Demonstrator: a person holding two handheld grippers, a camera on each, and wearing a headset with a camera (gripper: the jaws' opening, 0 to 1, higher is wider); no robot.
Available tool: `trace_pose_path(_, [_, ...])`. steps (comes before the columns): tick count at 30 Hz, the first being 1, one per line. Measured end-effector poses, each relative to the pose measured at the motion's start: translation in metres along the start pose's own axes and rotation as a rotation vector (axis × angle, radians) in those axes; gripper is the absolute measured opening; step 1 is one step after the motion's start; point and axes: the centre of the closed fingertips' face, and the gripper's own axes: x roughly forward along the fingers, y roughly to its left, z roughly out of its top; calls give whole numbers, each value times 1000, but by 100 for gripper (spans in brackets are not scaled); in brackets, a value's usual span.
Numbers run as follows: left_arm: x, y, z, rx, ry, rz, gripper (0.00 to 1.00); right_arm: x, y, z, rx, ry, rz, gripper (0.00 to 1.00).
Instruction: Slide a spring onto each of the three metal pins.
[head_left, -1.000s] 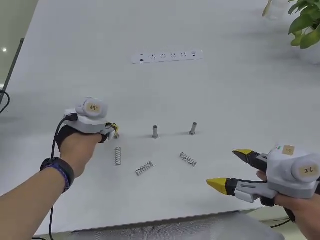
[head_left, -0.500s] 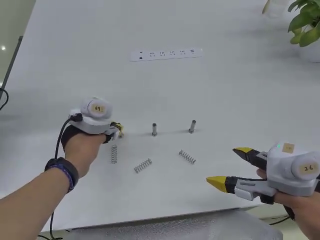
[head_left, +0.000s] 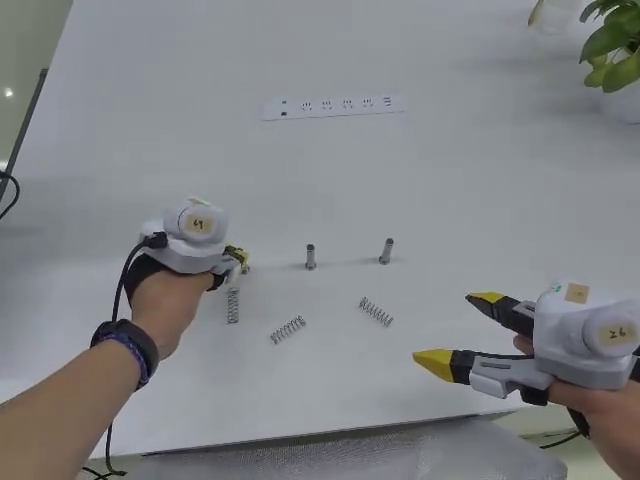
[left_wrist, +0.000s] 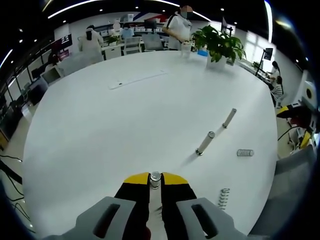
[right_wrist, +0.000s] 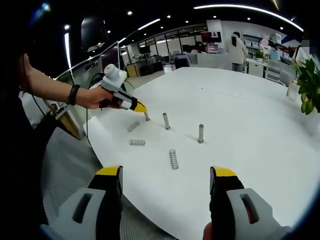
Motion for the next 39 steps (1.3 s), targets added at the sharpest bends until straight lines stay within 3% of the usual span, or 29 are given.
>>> trace_pose_path(21, [2,-1,-1,4,6,-5,0,0,-1,0,0,-1,0,69])
trace_pose_path(39, [3,-5,-15,-19,40,-27,10,0,-2,1,-1,-1,0,69])
